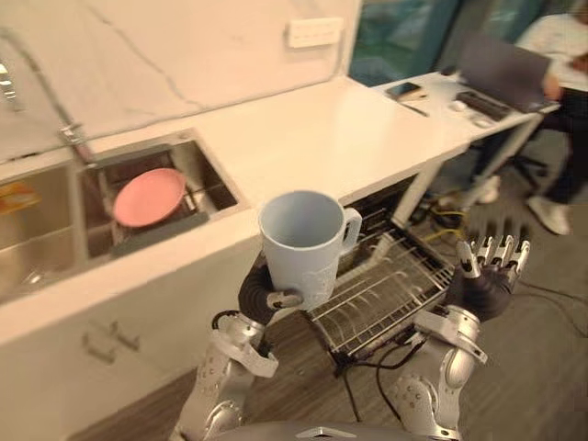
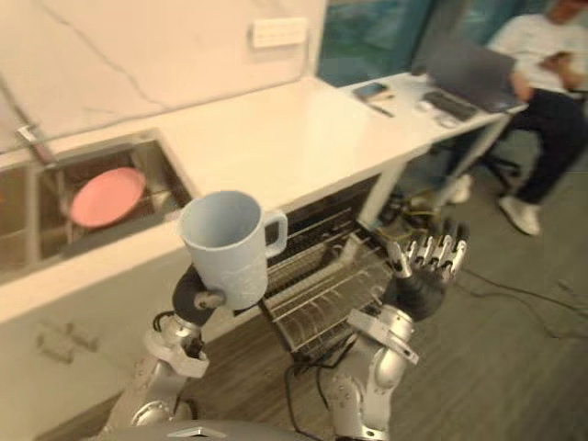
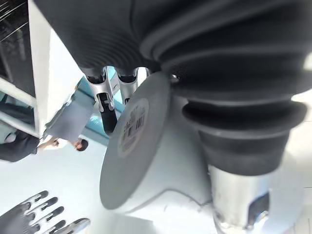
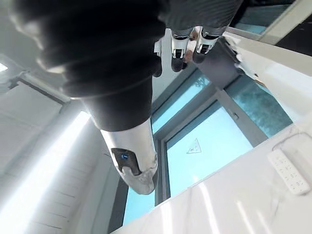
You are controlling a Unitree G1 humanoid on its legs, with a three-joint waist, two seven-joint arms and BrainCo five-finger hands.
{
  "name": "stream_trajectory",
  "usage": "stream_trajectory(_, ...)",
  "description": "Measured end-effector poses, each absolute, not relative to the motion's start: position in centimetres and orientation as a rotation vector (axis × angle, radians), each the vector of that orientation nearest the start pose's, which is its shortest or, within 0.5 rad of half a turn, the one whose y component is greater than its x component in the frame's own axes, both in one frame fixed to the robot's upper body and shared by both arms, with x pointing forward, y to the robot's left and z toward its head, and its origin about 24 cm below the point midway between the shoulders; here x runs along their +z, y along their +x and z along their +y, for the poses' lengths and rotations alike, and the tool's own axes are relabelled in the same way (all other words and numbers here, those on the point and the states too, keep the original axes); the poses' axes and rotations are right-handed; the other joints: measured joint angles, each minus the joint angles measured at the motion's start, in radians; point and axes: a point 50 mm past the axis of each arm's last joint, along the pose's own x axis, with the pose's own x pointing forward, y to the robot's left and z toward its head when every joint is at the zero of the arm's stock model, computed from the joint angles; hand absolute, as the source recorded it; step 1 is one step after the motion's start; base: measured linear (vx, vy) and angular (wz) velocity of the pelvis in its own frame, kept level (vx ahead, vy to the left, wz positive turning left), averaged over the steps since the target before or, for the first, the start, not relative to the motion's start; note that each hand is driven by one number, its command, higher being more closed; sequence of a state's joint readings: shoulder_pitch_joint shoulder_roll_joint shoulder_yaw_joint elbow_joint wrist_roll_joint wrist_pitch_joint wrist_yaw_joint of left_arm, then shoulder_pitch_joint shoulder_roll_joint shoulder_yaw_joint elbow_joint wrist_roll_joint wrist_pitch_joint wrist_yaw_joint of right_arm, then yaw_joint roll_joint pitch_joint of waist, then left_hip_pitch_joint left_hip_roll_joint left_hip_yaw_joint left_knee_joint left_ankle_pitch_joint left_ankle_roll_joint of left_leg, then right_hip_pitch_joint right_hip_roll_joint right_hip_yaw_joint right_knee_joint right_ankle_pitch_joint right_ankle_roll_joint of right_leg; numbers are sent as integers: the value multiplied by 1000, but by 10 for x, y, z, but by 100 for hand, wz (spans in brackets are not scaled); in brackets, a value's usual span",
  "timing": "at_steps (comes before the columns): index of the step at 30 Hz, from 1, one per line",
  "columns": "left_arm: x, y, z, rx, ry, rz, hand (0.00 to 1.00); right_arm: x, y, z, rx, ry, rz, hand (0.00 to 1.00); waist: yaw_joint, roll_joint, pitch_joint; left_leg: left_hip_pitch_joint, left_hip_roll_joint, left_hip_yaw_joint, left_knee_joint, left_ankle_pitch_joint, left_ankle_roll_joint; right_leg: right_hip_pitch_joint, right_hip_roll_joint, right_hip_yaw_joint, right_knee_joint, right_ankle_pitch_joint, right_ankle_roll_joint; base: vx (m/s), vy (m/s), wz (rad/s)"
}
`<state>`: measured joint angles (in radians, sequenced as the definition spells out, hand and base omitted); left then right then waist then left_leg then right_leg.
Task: Walk over to the sink, pick up the cup, carry it to the dishwasher, place the cup inside the dishwasher, then close the dishwasher door
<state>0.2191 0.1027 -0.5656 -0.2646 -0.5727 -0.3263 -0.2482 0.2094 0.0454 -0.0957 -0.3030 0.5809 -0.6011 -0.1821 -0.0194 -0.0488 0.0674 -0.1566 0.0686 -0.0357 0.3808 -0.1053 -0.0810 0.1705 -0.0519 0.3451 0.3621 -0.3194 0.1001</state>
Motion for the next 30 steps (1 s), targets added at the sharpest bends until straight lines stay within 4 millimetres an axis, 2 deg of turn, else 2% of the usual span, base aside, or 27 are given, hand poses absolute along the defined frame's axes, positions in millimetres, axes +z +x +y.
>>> stream_trajectory(2,83,175,47,-688,-639,-260,100,102,181,-220,-496,589,-680,0,-22,2,-2,19,4,11,-6,-11,16,-31,3,-6,46,68,37,305,277,-37)
stream_trajectory(3,84,175,43,-731,-629,-259,100,101,179,-225,-508,577,-686,0,-28,13,-2,37,10,15,-32,-15,22,-69,-1,-11,88,77,45,180,149,-32)
stream_trajectory(4,84,174,42,-742,-625,-258,100,101,179,-226,-506,571,-685,0,-31,10,-9,41,8,25,-46,-15,23,-84,-17,-28,75,71,37,132,114,-61)
stream_trajectory(5,86,176,42,-753,-615,-264,100,104,184,-226,-483,580,-679,0,-31,-15,-21,50,5,67,-59,-24,33,-126,-53,-83,39,95,25,71,84,-74)
stream_trajectory(6,83,180,40,-766,-597,-252,100,104,187,-225,-471,591,-665,0,-35,-14,-22,58,6,89,-68,-30,30,-157,-59,-135,69,110,13,45,77,-89)
stream_trajectory(7,82,182,40,-761,-584,-247,100,104,189,-225,-464,596,-656,0,-33,-9,-21,72,11,106,-88,-30,30,-186,-64,-176,99,120,-2,-1,54,-105)
stream_trajectory(8,82,186,44,-718,-538,-249,100,105,195,-223,-435,604,-647,0,-29,4,-17,107,18,155,-123,-30,30,-241,-89,-280,158,137,-22,-16,43,-101)
stream_trajectory(9,82,188,47,-692,-511,-255,100,106,198,-223,-416,602,-649,0,-30,10,-12,125,19,181,-134,-30,30,-252,-109,-336,175,143,-29,-34,58,-133)
stream_trajectory(10,82,194,57,-607,-461,-266,100,105,206,-221,-367,595,-635,0,-27,20,-11,163,22,232,-156,-30,30,-255,-135,-427,170,156,-43,-40,73,-140)
stream_trajectory(11,84,202,72,-499,-417,-285,100,104,214,-218,-313,580,-614,0,-15,32,-12,182,31,264,-173,-34,32,-252,-136,-476,119,180,-45,-43,86,-144)
stream_trajectory(12,85,206,81,-441,-401,-297,100,106,217,-216,-274,573,-607,0,-11,49,-21,184,37,269,-179,-34,32,-247,-130,-481,78,192,-49,-67,74,-151)
stream_trajectory(13,94,219,104,-291,-368,-346,100,111,223,-206,-164,555,-600,0,-2,60,-22,175,42,269,-192,-35,31,-222,-115,-476,-56,226,-39,-71,42,-104)
stream_trajectory(15,100,226,116,-221,-353,-380,100,110,226,-201,-116,547,-570,0,4,53,-14,164,40,270,-193,-39,27,-202,-114,-472,-144,254,-24,-79,33,-60)
stream_trajectory(17,107,232,125,-121,-303,-416,100,106,231,-190,-44,529,-494,0,16,32,5,155,34,288,-189,-37,33,-134,-112,-471,-323,347,0,-150,71,-27)
stream_trajectory(19,106,232,127,-57,-243,-427,100,105,234,-179,43,519,-459,0,21,25,11,152,30,292,-189,-37,39,-110,-114,-475,-383,387,16,-143,24,-10)
stream_trajectory(20,107,231,130,2,-195,-445,100,105,237,-167,133,509,-429,0,23,20,16,148,26,295,-189,-37,44,-112,-117,-491,-386,390,18,-198,-21,-1)
stream_trajectory(23,109,230,132,113,-85,-490,100,107,241,-148,261,509,-391,0,36,18,21,139,21,294,-198,-31,45,-117,-117,-511,-384,379,27,-161,-58,1)
stream_trajectory(25,109,231,132,164,-24,-507,100,106,241,-144,304,507,-376,0,40,17,23,143,13,289,-222,-13,43,-118,-122,-524,-384,364,40,-95,-76,11)
stream_trajectory(27,108,231,130,247,48,-536,100,107,242,-138,353,504,-359,0,33,25,21,145,13,280,-269,33,33,-135,-119,-542,-381,365,37,-60,-79,17)
stream_trajectory(30,113,235,124,311,103,-590,100,110,244,-131,384,512,-362,0,31,20,26,156,14,276,-300,72,29,-136,-114,-551,-383,369,32,-7,-48,8)
